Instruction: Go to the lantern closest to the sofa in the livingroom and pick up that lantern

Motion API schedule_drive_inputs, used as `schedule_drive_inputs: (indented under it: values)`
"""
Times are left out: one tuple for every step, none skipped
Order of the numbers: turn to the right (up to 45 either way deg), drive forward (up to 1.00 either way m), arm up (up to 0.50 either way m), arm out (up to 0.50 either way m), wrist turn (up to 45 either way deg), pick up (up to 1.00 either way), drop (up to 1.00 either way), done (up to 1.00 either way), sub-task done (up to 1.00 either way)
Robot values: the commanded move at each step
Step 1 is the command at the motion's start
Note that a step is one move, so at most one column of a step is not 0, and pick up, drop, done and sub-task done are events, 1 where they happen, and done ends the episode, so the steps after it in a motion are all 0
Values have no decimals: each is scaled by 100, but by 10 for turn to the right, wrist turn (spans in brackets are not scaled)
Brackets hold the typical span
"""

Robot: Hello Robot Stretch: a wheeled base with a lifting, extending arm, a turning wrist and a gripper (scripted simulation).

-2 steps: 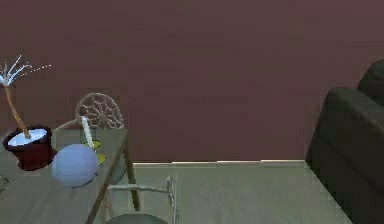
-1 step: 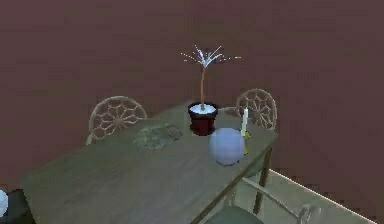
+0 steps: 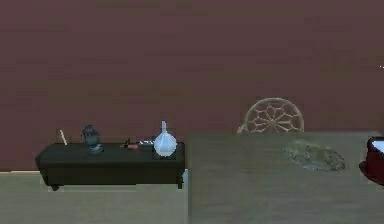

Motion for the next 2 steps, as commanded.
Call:
schedule_drive_inputs:
  values:
    - [-300, 0, 0, 0, 0, 0, 0, 0, 0]
    - [0, 0, 50, 0, 0, 0, 0, 0, 0]
